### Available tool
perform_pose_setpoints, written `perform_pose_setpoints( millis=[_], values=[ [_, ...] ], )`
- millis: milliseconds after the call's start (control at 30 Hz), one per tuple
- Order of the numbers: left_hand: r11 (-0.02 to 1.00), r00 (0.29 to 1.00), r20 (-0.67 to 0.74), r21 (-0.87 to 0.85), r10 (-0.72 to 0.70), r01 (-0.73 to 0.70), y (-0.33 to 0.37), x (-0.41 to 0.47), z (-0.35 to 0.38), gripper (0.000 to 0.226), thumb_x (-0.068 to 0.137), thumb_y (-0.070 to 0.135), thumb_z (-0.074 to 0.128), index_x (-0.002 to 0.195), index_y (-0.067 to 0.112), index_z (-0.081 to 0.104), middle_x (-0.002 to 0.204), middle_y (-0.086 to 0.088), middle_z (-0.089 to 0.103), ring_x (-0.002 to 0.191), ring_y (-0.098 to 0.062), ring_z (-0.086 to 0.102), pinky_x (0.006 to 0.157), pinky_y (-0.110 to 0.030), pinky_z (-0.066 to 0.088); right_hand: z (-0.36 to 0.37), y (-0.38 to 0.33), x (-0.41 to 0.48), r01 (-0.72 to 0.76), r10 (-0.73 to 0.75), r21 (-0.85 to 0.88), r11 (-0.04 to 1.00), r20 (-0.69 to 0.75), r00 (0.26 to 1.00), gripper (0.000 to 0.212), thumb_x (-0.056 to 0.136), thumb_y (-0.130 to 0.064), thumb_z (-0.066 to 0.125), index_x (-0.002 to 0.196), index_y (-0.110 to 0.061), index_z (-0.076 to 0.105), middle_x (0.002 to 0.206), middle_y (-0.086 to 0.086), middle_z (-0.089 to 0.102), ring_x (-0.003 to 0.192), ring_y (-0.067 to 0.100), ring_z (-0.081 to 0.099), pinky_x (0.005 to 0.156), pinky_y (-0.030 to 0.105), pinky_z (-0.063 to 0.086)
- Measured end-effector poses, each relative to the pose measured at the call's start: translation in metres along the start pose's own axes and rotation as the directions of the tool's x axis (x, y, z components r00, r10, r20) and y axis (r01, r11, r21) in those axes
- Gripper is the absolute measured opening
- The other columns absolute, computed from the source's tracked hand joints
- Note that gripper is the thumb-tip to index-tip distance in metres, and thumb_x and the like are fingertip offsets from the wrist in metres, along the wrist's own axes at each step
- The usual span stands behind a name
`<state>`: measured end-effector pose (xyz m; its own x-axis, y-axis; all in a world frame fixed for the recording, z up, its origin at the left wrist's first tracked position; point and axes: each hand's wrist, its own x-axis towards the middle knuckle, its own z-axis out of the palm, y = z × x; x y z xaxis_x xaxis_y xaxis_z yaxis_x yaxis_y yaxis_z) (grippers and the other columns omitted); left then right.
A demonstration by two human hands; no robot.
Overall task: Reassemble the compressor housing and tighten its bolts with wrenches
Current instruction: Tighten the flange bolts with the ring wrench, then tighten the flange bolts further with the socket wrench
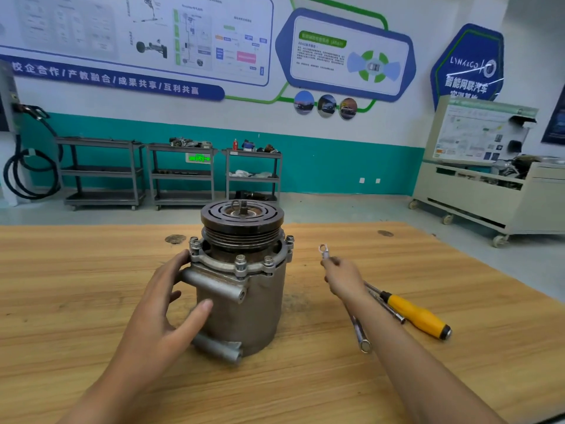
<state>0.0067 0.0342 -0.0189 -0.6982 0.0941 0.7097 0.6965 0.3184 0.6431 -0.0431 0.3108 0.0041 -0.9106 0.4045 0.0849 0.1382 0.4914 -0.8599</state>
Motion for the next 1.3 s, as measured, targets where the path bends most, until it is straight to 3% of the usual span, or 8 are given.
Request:
perform_pose_setpoints(
  millis=[67, 133, 267, 400, 667, 867, 1033, 1300],
  values=[
    [1.000, 1.000, -0.003, -0.001, 0.001, -0.001, -0.001, 0.000, 0.001, 0.064, 0.068, 0.048, 0.058, 0.122, 0.069, 0.031, 0.126, 0.045, 0.036, 0.118, 0.017, 0.039, 0.090, -0.014, 0.043, 0.007, 0.004, 0.010, 0.138, -0.125, -0.372, 0.918, 0.058, 0.990, 0.032, 0.101, -0.027, 0.038, 0.077, -0.011, 0.052, 0.061, 0.001, 0.045, 0.053, 0.016, 0.040, 0.047, 0.027, 0.025],
    [1.000, 1.000, 0.002, 0.001, -0.006, 0.006, -0.002, -0.001, 0.001, 0.064, 0.069, 0.043, 0.060, 0.125, 0.058, 0.035, 0.128, 0.042, 0.037, 0.119, 0.011, 0.041, 0.090, -0.006, 0.039, 0.011, 0.012, 0.016, 0.183, -0.142, -0.534, 0.825, 0.118, 0.983, 0.036, 0.100, -0.028, 0.039, 0.074, -0.008, 0.054, 0.065, 0.004, 0.049, 0.058, 0.021, 0.045, 0.048, 0.028, 0.028],
    [1.000, 0.999, -0.031, -0.015, -0.018, 0.017, -0.001, -0.001, 0.002, 0.061, 0.069, 0.024, 0.060, 0.123, 0.043, 0.040, 0.131, 0.022, 0.044, 0.112, 0.011, 0.047, 0.088, -0.003, 0.040, 0.013, 0.031, 0.013, 0.203, -0.168, -0.562, 0.802, 0.113, 0.979, 0.038, 0.099, -0.030, 0.043, 0.088, -0.003, 0.068, 0.085, 0.013, 0.065, 0.073, 0.028, 0.060, 0.058, 0.028, 0.040],
    [0.999, 0.998, -0.058, -0.037, -0.016, 0.014, 0.000, 0.000, 0.001, 0.057, 0.069, 0.021, 0.060, 0.121, 0.039, 0.045, 0.127, 0.017, 0.050, 0.108, 0.014, 0.050, 0.087, -0.005, 0.042, -0.019, 0.042, 0.011, 0.126, -0.220, -0.604, 0.787, -0.084, 0.972, 0.028, 0.098, -0.022, 0.044, 0.103, -0.005, 0.065, 0.104, 0.013, 0.060, 0.086, 0.027, 0.058, 0.064, 0.026, 0.036],
    [0.997, 0.996, -0.079, -0.059, -0.045, 0.041, 0.003, 0.000, -0.002, 0.049, 0.070, 0.040, 0.061, 0.117, 0.041, 0.048, 0.120, 0.018, 0.055, 0.106, 0.011, 0.054, 0.084, -0.004, 0.043, -0.046, 0.040, 0.015, 0.166, -0.072, -0.926, 0.338, 0.150, 0.986, 0.027, 0.096, -0.017, 0.044, 0.120, -0.011, 0.055, 0.116, 0.006, 0.060, 0.105, 0.024, 0.059, 0.068, 0.028, 0.040],
    [0.997, 0.995, -0.077, -0.044, -0.060, 0.057, 0.002, -0.001, -0.002, 0.047, 0.072, 0.023, 0.059, 0.116, 0.040, 0.049, 0.121, 0.015, 0.056, 0.103, 0.005, 0.057, 0.083, -0.008, 0.046, -0.037, 0.042, 0.025, 0.107, -0.028, -0.918, 0.382, 0.104, 0.994, 0.030, 0.097, -0.010, 0.036, 0.120, -0.008, 0.054, 0.117, 0.006, 0.060, 0.091, 0.022, 0.055, 0.067, 0.025, 0.039],
    [0.997, 0.996, -0.071, -0.055, -0.059, 0.055, 0.002, 0.000, -0.003, 0.047, 0.073, 0.023, 0.058, 0.115, 0.040, 0.049, 0.119, 0.016, 0.057, 0.101, 0.007, 0.057, 0.081, -0.007, 0.046, -0.038, 0.041, 0.025, 0.084, -0.039, -0.922, 0.378, 0.075, 0.996, 0.033, 0.098, -0.014, 0.037, 0.129, -0.009, 0.050, 0.125, 0.008, 0.049, 0.112, 0.023, 0.054, 0.084, 0.029, 0.044],
    [0.996, 0.995, -0.079, -0.064, -0.065, 0.060, 0.001, 0.000, -0.003, 0.045, 0.072, 0.023, 0.059, 0.113, 0.040, 0.050, 0.117, 0.013, 0.059, 0.099, 0.006, 0.058, 0.080, -0.008, 0.047, -0.040, 0.048, 0.027, 0.029, -0.078, -0.896, 0.443, -0.006, 0.997, 0.030, 0.098, -0.012, 0.036, 0.125, -0.012, 0.050, 0.123, 0.007, 0.048, 0.108, 0.020, 0.053, 0.077, 0.026, 0.043]
  ],
)
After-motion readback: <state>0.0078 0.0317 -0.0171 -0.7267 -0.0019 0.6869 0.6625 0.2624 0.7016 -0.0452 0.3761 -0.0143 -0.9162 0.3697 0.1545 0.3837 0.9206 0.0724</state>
